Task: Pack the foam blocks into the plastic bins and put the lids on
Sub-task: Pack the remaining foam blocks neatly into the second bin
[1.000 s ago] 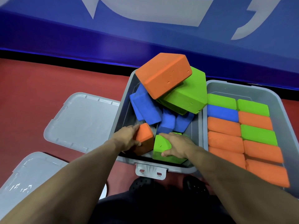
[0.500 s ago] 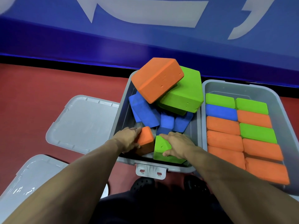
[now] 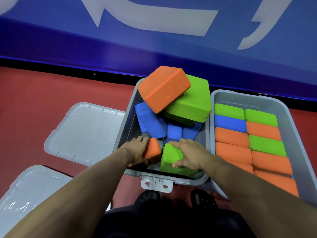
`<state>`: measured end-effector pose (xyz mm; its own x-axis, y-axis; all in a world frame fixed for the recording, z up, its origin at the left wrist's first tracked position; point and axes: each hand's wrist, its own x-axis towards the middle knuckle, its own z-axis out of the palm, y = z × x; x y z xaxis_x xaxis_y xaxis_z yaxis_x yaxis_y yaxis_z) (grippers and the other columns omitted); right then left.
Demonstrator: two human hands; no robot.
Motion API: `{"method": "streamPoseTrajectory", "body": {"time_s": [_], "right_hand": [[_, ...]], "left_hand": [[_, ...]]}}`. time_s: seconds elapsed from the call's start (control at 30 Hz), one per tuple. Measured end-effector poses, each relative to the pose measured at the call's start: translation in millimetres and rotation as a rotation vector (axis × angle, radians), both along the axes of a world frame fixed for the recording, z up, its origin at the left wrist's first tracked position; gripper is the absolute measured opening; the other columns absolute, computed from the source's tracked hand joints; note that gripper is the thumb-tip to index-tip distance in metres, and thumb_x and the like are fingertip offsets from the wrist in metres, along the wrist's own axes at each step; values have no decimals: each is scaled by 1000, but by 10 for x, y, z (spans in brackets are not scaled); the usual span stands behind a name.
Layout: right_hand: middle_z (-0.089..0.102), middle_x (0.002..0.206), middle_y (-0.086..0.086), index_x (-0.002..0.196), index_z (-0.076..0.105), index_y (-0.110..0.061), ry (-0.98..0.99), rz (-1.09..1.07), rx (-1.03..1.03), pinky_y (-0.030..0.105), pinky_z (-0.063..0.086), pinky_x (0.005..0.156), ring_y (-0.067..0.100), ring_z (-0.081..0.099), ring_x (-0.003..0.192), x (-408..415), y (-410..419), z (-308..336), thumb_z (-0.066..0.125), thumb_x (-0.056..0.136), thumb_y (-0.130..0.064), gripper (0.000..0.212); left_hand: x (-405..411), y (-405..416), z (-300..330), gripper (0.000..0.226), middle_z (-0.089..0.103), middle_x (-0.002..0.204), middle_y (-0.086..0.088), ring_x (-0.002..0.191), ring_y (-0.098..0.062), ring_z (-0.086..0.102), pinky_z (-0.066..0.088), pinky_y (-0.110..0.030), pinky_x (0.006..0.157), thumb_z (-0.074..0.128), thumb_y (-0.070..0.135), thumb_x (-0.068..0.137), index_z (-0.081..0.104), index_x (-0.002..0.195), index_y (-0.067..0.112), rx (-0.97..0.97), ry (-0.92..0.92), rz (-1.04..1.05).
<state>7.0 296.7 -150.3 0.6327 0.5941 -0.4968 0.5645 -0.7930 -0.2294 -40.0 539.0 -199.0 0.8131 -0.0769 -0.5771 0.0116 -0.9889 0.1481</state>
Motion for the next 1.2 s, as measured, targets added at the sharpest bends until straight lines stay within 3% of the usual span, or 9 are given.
{"method": "streamPoseTrajectory", "body": {"time_s": [0.13,0.3,0.43,0.67,0.8,1.2], "right_hand": [[47,142,5,158,22,-34,-52,14,22,47,39,108,30,42,133,64,37,187,74,80,-60,98],[45,145,3,158,22,-36,-55,-9,33,46,37,110,29,41,134,8,-14,187,75,79,-59,98],[46,144,3,158,24,-35,-29,-67,78,41,38,108,27,40,135,80,-118,267,77,78,-58,98],[52,132,3,155,29,-39,-67,-65,125,44,43,103,28,46,129,261,-126,608,81,72,-58,100],[51,136,4,155,30,-34,-63,1,88,44,42,105,28,46,129,156,-19,536,81,73,-58,100],[45,149,-2,155,29,-37,58,-106,81,41,40,106,25,40,138,20,20,-18,83,76,-48,97]], "left_hand": [[11,-87,36,97,43,142,-10,133,-31,45,44,-47,102,80,42,80,21,153,16,50,25,6],[-74,-201,-55,116,42,143,-13,130,-35,48,47,-50,102,85,46,74,8,155,16,100,47,40],[-52,-145,-63,104,44,141,-13,128,-34,49,47,-50,102,81,38,80,11,154,19,71,28,34],[-32,-87,36,98,37,153,-6,139,-31,38,30,-56,113,74,32,86,8,158,36,99,55,-129],[13,-70,76,105,37,153,-4,140,-31,36,27,-59,114,80,42,78,11,157,41,65,39,-87],[-21,-110,93,97,34,155,-5,141,-31,34,27,-58,114,72,28,88,6,159,39,77,59,-127]]}}
